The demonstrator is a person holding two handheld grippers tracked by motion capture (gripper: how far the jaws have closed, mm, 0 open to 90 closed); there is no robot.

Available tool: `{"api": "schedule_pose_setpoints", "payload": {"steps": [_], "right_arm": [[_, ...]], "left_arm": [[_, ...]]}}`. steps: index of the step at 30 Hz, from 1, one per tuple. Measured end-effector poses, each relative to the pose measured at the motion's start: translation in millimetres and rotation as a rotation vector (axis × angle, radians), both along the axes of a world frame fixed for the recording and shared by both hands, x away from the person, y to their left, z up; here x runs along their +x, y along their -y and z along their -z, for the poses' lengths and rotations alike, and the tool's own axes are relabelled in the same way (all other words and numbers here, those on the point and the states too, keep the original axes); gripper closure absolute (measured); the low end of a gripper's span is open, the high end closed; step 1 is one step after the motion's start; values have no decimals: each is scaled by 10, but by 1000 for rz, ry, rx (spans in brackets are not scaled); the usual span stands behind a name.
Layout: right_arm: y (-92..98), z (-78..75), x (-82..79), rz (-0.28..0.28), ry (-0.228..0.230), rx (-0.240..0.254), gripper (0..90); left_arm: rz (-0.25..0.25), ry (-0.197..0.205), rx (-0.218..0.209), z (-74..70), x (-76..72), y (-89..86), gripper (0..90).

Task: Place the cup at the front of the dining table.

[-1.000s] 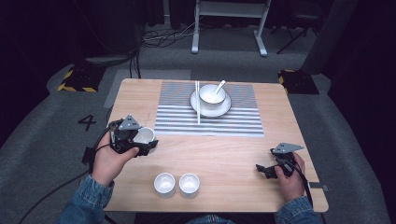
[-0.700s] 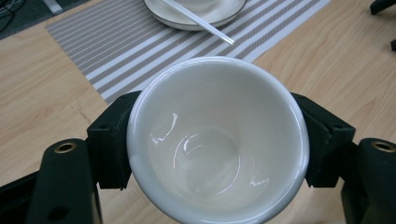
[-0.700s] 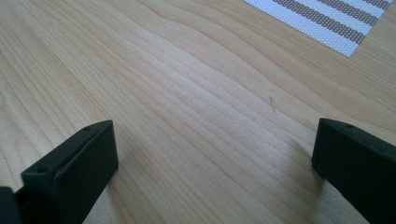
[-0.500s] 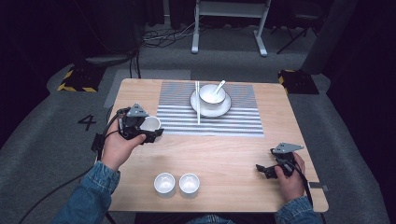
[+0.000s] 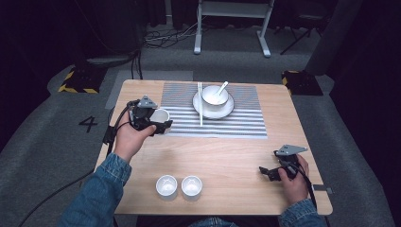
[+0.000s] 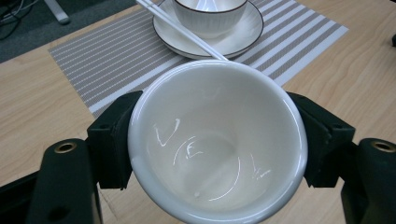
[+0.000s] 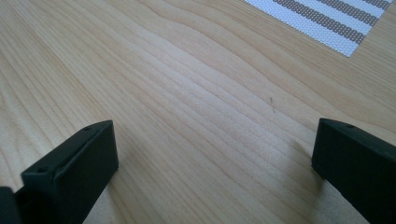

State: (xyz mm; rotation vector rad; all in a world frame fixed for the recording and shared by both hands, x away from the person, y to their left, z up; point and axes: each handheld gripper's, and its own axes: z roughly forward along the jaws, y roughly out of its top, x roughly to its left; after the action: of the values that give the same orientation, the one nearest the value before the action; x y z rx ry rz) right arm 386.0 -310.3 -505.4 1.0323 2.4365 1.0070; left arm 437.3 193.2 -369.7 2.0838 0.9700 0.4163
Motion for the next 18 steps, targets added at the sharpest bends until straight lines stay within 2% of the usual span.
{"api": "schedule_pose_setpoints", "payload": {"steps": [8,18], "right_arm": [[0,0,0,0,0,0,6],[0,0,0,0,0,0,6]], "left_arm": [[-1,15,6,7,148,107,266],[2,38,27,52,452,304,266]]}}
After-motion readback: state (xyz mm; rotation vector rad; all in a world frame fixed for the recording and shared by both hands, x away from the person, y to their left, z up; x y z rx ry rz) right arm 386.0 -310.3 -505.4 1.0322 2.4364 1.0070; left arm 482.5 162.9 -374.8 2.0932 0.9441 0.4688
